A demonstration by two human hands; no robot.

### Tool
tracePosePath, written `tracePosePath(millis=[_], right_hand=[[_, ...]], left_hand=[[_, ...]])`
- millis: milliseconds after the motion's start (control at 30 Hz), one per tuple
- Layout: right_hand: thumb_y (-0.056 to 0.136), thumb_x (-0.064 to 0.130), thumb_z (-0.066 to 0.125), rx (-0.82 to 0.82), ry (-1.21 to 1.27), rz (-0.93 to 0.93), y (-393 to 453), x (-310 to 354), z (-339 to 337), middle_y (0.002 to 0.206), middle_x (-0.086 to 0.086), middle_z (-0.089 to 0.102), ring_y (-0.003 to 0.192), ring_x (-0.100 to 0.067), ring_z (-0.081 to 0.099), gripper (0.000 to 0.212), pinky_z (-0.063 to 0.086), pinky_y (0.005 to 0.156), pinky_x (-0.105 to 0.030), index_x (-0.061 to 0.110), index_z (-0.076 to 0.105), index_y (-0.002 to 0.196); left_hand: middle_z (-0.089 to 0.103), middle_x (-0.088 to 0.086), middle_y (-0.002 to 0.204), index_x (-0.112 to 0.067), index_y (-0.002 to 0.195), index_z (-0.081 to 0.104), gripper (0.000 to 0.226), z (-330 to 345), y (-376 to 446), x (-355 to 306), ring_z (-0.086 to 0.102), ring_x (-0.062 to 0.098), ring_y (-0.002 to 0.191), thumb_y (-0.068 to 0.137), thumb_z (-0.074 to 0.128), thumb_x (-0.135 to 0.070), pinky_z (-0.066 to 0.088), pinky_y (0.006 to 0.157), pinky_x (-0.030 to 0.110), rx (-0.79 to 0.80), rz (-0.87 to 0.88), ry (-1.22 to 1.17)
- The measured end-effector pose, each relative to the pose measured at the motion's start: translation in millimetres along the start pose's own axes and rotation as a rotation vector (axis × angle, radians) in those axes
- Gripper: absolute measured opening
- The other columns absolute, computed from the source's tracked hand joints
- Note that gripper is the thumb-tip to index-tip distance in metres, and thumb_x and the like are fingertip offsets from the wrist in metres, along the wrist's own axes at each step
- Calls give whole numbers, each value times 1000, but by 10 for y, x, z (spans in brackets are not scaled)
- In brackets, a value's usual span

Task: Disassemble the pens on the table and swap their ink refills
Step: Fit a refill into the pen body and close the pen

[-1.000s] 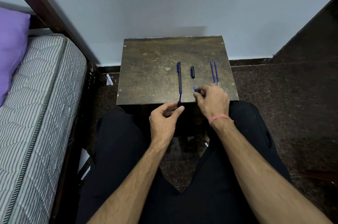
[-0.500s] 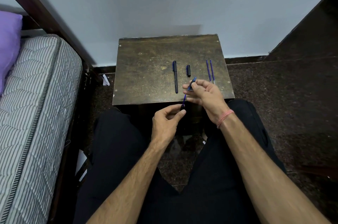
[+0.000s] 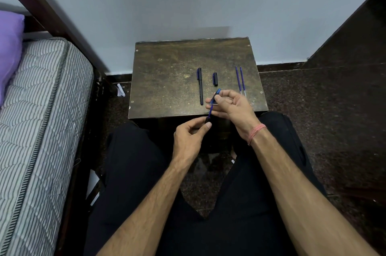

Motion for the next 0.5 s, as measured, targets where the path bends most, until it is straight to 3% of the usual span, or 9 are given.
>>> tracePosePath(millis=[67, 233, 500], right_hand=[[112, 8, 58, -1, 19, -3, -10, 10, 5, 112, -17, 83, 100, -25, 83, 15, 65, 77, -28, 1, 60, 125], [113, 8, 57, -12, 67, -15, -28, 33, 13, 116, -20, 80, 97, -24, 83, 15, 66, 77, -28, 2, 57, 126], [114, 12, 55, -24, 131, -16, 5, 15, 7, 116, -22, 80, 104, -33, 82, 5, 68, 82, -34, 11, 59, 117]], left_hand=[[88, -6, 107, -26, 124, 86, 26, 3, 2, 0, 82, 9, 102, 98, 88, -27, 64, 98, 29, 3, -1, -8], [88, -9, 102, -26, 123, 86, 25, 5, 11, 4, 79, -3, 92, 98, 87, -26, 59, 86, 16, 11, 3, -16], [88, -8, 101, -28, 122, 86, 24, 3, -3, -14, 80, 0, 94, 98, 87, -27, 60, 89, 18, 5, -7, -47]])
Point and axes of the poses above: each hand's wrist, its own y-axis towards the middle knuckle, its own z-axis out of the palm, x = y × z, the point moved 2 cm from there along y, towards the middle knuckle
